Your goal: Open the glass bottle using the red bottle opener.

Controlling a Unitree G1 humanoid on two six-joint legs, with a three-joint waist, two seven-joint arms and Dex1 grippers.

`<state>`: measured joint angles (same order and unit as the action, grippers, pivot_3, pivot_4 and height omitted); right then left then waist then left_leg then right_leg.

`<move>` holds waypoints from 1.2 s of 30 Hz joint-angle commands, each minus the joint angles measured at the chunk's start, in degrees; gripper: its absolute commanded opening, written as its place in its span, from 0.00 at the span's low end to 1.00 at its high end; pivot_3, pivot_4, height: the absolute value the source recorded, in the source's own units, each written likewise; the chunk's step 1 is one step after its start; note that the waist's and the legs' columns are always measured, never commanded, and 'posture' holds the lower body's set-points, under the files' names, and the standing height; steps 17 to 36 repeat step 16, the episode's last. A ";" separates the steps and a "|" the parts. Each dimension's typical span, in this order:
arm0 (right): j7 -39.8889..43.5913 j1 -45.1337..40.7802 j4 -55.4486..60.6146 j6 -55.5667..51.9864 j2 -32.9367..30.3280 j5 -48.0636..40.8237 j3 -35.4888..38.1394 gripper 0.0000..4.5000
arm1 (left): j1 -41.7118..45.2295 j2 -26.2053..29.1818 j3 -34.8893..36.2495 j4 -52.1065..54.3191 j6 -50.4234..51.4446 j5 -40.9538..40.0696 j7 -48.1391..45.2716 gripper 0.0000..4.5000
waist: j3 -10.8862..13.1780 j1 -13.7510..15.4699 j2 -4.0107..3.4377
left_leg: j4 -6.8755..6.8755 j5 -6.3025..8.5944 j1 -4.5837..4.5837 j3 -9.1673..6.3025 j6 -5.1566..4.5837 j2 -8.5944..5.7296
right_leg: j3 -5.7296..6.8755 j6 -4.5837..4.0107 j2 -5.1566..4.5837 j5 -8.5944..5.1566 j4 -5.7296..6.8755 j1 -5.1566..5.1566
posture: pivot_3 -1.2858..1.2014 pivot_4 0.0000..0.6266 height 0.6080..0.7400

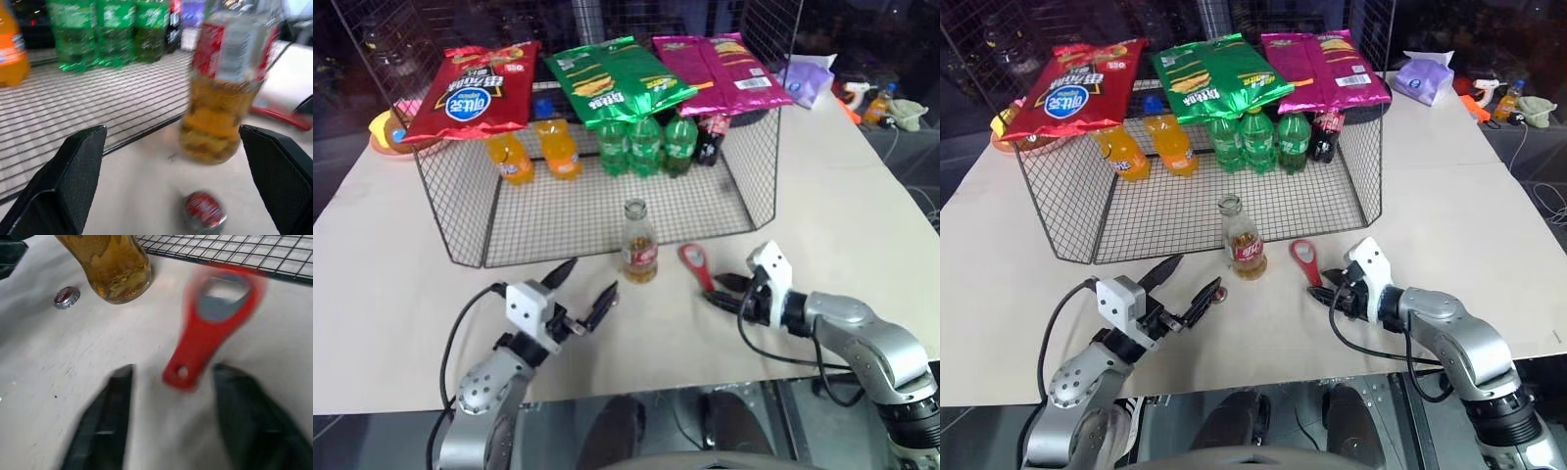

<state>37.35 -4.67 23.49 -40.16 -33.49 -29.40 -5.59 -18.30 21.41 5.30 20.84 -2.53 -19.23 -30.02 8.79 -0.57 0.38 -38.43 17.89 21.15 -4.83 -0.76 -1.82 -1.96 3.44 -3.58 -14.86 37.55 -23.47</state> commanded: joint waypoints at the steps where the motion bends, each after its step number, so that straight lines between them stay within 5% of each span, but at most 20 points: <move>1: 1.58 2.44 -0.06 7.69 -0.55 2.25 3.69 0.99 | -1.82 1.68 3.18 0.92 -0.21 0.98 0.21 1.00 | 0.01 0.00 0.02 | 0.00 0.00 0.00 0.01 0.00 0.01 | 0.00 0.00 0.00 0.00 -0.03 0.00 | 0.52 0.24 1.00; 13: 21.92 17.42 -12.57 39.26 -1.85 0.58 18.15 0.99 | -12.90 6.45 12.53 0.39 -1.05 -2.38 -6.71 1.00 | 0.05 -0.09 0.04 | 0.02 0.14 -0.44 0.04 -0.24 0.08 | 0.00 0.00 0.01 -0.01 -0.04 0.40 | 0.52 0.24 1.00; 36: 23.76 18.54 -13.38 39.92 -2.80 0.18 18.95 0.99 | -13.11 6.76 12.90 0.35 -1.07 -2.37 -7.82 1.00 | 0.05 -0.08 0.03 | 0.02 0.15 -0.47 0.05 -0.25 0.07 | 0.00 0.00 -0.01 -0.01 -0.05 0.44 | 0.52 0.24 1.00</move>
